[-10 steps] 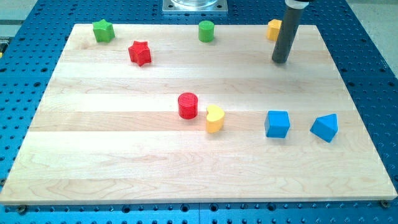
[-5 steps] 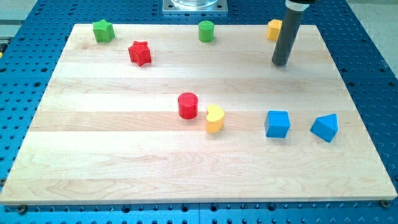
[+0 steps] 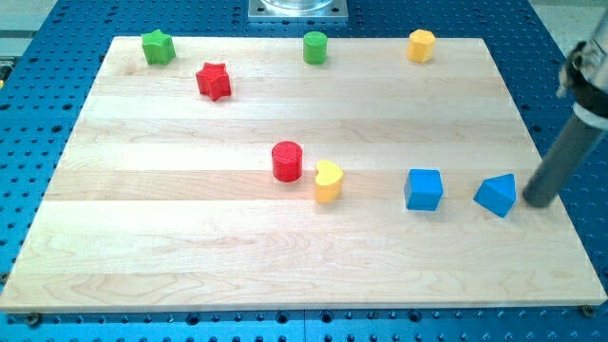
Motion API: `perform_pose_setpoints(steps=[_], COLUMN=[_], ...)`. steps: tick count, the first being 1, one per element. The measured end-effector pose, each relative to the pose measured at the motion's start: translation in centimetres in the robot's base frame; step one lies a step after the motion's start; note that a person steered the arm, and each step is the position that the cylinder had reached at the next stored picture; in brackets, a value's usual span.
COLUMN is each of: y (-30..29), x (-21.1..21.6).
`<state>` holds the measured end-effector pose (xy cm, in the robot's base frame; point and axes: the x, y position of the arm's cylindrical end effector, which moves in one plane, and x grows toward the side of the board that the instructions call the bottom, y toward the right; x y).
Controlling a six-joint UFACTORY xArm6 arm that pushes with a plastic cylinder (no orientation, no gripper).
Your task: Slide the triangle to the center left side of the board
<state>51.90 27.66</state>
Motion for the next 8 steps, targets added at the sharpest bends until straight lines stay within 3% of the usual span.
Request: perform_pose_setpoints(steps=[1,3,5,6,7,8], y=[-5.1,-0.5,-19.0,-17.9,-16.8,-24.0], x=[3.1,-2.3,-10.8,-10.3,-5.4,-7.4])
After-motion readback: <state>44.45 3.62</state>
